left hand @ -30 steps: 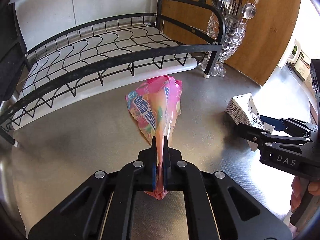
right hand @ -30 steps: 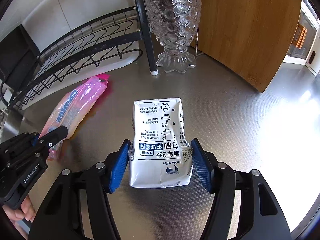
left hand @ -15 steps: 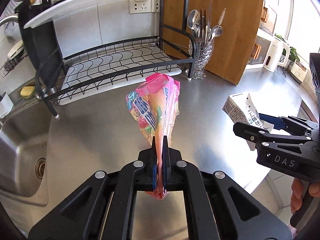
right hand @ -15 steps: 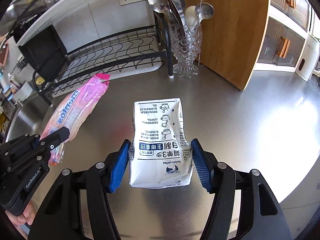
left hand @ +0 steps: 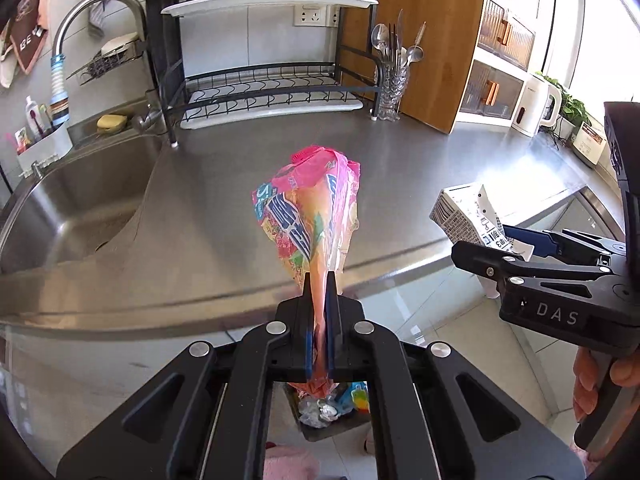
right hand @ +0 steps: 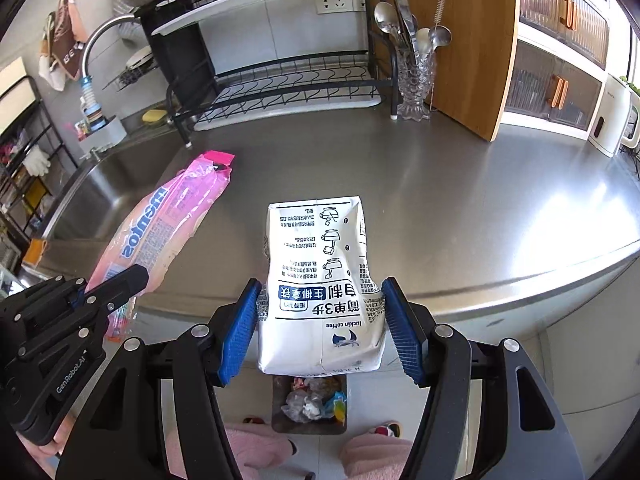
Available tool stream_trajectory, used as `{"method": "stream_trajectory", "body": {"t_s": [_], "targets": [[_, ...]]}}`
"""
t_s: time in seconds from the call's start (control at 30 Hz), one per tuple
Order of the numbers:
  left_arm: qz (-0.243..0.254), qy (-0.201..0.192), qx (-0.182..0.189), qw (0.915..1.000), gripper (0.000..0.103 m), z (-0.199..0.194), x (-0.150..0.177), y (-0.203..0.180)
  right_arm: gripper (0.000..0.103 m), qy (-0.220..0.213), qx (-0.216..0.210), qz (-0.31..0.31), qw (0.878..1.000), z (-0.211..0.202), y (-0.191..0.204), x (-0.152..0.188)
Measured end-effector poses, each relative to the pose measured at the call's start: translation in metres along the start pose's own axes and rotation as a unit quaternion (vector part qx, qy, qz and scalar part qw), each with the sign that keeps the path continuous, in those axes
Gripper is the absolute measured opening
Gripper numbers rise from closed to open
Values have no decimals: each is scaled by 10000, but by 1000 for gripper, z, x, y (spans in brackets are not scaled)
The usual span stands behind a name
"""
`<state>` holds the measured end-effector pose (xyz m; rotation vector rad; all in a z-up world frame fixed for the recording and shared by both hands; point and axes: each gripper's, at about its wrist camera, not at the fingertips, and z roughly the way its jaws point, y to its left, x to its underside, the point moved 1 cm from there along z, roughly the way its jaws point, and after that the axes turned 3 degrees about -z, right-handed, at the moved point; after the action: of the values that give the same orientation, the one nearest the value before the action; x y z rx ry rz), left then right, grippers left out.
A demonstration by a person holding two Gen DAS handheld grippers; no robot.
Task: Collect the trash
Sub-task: 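Carry the candy bag and milk carton down over the bin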
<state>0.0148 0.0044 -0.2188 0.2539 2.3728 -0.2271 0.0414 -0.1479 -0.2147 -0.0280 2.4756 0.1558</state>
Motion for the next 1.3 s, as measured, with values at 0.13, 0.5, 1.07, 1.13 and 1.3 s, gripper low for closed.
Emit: {"method": "stream_trajectory", "body": {"t_s": [0.13, 0.5, 1.07, 1.13, 1.3], "targets": [[-152, 124, -15, 9998, 3, -3, 43, 3, 63, 131, -113, -56, 9998, -6, 15, 40], [-580, 647, 77, 9962, 3, 41, 147, 20, 63, 796, -283, -33, 9964, 32, 31, 135], [-956, 1826, 104, 9785, 3, 193, 253, 41, 63, 1826, -378, 423, 9816, 189, 16, 239], [-1029, 1968, 117, 9750, 3, 209, 260, 45, 63, 1924, -397, 465, 9794, 204, 16, 247], [-1186, 2266, 217, 9665, 3, 245, 275, 54, 63, 2183, -355, 502, 9740, 242, 12, 255]]}}
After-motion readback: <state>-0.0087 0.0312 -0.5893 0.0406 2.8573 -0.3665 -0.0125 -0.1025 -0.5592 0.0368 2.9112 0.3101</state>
